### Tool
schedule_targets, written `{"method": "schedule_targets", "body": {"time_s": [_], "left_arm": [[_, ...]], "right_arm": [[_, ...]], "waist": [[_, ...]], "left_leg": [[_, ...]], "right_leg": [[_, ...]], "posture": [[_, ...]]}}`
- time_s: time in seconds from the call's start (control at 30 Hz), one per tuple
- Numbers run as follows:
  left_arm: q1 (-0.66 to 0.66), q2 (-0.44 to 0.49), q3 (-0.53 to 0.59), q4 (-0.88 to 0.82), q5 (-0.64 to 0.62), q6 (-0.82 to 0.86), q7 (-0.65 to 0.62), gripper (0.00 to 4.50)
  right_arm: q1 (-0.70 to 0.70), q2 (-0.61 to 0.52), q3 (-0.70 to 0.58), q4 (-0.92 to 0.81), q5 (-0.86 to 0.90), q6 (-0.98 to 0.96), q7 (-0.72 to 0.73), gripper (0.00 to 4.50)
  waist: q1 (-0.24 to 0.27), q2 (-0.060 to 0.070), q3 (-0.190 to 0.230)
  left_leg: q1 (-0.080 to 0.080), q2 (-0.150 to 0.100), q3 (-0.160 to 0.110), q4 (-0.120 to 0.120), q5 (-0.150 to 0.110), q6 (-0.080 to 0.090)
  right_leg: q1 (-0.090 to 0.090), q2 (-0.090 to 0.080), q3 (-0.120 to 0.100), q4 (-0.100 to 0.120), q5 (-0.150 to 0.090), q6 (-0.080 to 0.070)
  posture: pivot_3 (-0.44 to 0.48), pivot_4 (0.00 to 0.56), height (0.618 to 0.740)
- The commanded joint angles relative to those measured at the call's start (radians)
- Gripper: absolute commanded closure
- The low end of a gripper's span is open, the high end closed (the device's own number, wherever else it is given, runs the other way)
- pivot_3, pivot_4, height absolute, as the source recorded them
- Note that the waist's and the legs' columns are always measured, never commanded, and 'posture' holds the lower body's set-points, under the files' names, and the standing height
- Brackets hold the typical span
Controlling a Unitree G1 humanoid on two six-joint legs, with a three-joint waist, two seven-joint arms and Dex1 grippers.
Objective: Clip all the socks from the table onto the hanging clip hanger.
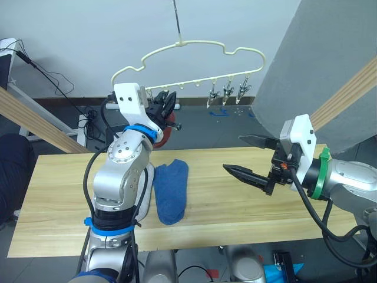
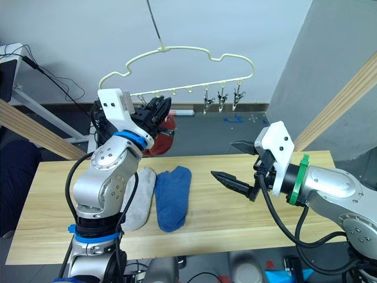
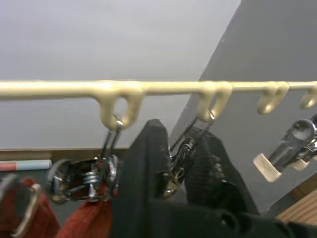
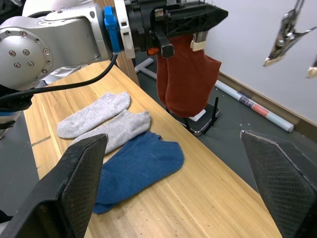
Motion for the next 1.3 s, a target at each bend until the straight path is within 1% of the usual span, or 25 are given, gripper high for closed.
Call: {"method": "schedule_targets", "body": {"time_s": [0.03, 0.23, 0.3, 0.37, 0.43, 0.47, 0.6, 0.67, 0.73, 0.8, 0.97, 1.13, 1.3], "left_arm": [[-0.005, -0.002, 0.005, -0.026, 0.003, -0.019, -0.002, 4.31], [-0.005, -0.002, 0.007, -0.026, -0.001, -0.011, -0.001, 4.32], [-0.006, -0.001, 0.009, -0.027, -0.001, -0.012, 0.001, 4.32], [-0.008, 0.003, 0.011, -0.031, -0.004, -0.007, -0.002, 4.32], [-0.006, 0.008, 0.016, -0.033, -0.005, -0.004, -0.004, 4.32], [-0.006, 0.008, 0.016, -0.033, -0.005, -0.002, -0.003, 4.32], [0.003, 0.01, 0.017, -0.044, -0.003, 0.003, -0.001, 4.32], [0.005, 0.008, 0.013, -0.05, -0.001, 0.006, 0.001, 4.32], [0.006, 0.006, 0.012, -0.054, -0.001, 0.011, 0.004, 4.32], [0.006, 0.006, 0.009, -0.056, 0.0, 0.012, 0.004, 4.32], [-0.001, -0.001, 0.001, -0.054, 0.002, 0.013, 0.006, 4.32], [-0.002, 0.009, -0.016, -0.063, 0.014, 0.021, 0.002, 4.32], [0.016, -0.001, -0.021, -0.085, 0.023, 0.03, 0.02, 4.32]], "right_arm": [[0.005, -0.009, -0.008, -0.038, 0.003, -0.031, 0.0, 0.0], [0.005, -0.013, -0.003, -0.036, 0.005, -0.034, -0.002, 0.0], [-0.004, -0.021, 0.018, -0.03, 0.006, -0.009, -0.012, 0.0], [-0.039, -0.026, 0.089, -0.002, 0.017, 0.078, -0.06, 0.0], [-0.087, 0.028, 0.174, 0.024, 0.007, 0.137, -0.128, 0.0], [-0.1, 0.044, 0.19, 0.03, 0.006, 0.149, -0.146, 0.0], [-0.171, 0.192, 0.356, 0.115, -0.141, 0.209, -0.286, 0.0], [-0.185, 0.245, 0.38, 0.147, -0.175, 0.229, -0.315, 0.0], [-0.216, 0.334, 0.445, 0.224, -0.233, 0.243, -0.347, 0.0], [-0.238, 0.395, 0.479, 0.281, -0.277, 0.26, -0.364, 0.0], [-0.281, 0.482, 0.523, 0.379, -0.37, 0.271, -0.357, 0.0], [-0.311, 0.539, 0.558, 0.448, -0.436, 0.274, -0.322, 0.0], [-0.329, 0.579, 0.584, 0.494, -0.479, 0.273, -0.275, 0.0]], "waist": [[0.0, 0.0, 0.0], [0.0, 0.0, 0.0], [0.0, 0.0, 0.0], [0.0, 0.0, 0.0], [-0.001, 0.0, 0.0], [-0.003, 0.0, 0.0], [-0.006, 0.0, 0.0], [-0.003, 0.0, 0.001], [-0.001, 0.0, 0.001], [0.0, 0.0, 0.001], [0.001, 0.0, 0.001], [0.002, 0.001, 0.001], [0.003, 0.001, 0.001]], "left_leg": [[0.0, 0.0, 0.0, 0.0, 0.0, 0.0], [0.0, 0.0, 0.0, 0.0, 0.0, 0.0], [0.0, 0.0, 0.0, 0.0, 0.0, 0.0], [0.0, 0.0, 0.0, 0.0, 0.0, 0.0], [0.0, 0.0, 0.0, 0.0, 0.0, 0.0], [0.0, 0.0, 0.0, 0.0, 0.0, 0.0], [0.0, 0.001, 0.0, -0.001, 0.0, 0.0], [0.0, 0.001, 0.0, -0.001, 0.0, 0.0], [0.0, 0.001, 0.0, -0.001, 0.0, 0.0], [0.0, 0.001, 0.0, -0.001, 0.0, 0.0], [0.0, 0.001, 0.0, -0.001, 0.0, 0.0], [0.0, 0.001, 0.0, -0.001, 0.0, 0.0], [0.0, 0.001, 0.0, -0.002, 0.0, 0.0]], "right_leg": [[0.0, 0.0, 0.0, 0.0, 0.0, 0.0], [0.0, 0.0, 0.0, 0.0, 0.0, 0.0], [0.0, 0.0, 0.0, 0.0, 0.0, 0.0], [0.0, 0.0, 0.0, 0.0, 0.0, 0.0], [0.0, 0.0, 0.0, 0.0, 0.0, 0.0], [0.0, 0.0, 0.0, 0.0, 0.0, 0.0], [-0.001, 0.001, 0.0, 0.0, 0.0, 0.0], [-0.001, 0.001, 0.0, 0.0, 0.0, 0.0], [-0.001, 0.001, 0.0, 0.0, 0.0, 0.0], [-0.001, 0.0, 0.0, 0.0, 0.0, 0.0], [-0.001, 0.0, 0.0, 0.0, 0.0, 0.0], [-0.001, 0.0, 0.0, 0.0, 0.0, 0.0], [-0.001, 0.0, 0.0, 0.0, 0.0, 0.0]], "posture": [[-0.345, 0.369, 0.74], [-0.345, 0.369, 0.74], [-0.337, 0.372, 0.74], [-0.328, 0.373, 0.74], [-0.321, 0.376, 0.74], [-0.314, 0.379, 0.74], [-0.308, 0.382, 0.74], [-0.3, 0.389, 0.74], [-0.287, 0.394, 0.74], [-0.288, 0.393, 0.74], [-0.283, 0.391, 0.74], [-0.268, 0.393, 0.74], [-0.246, 0.4, 0.74]]}}
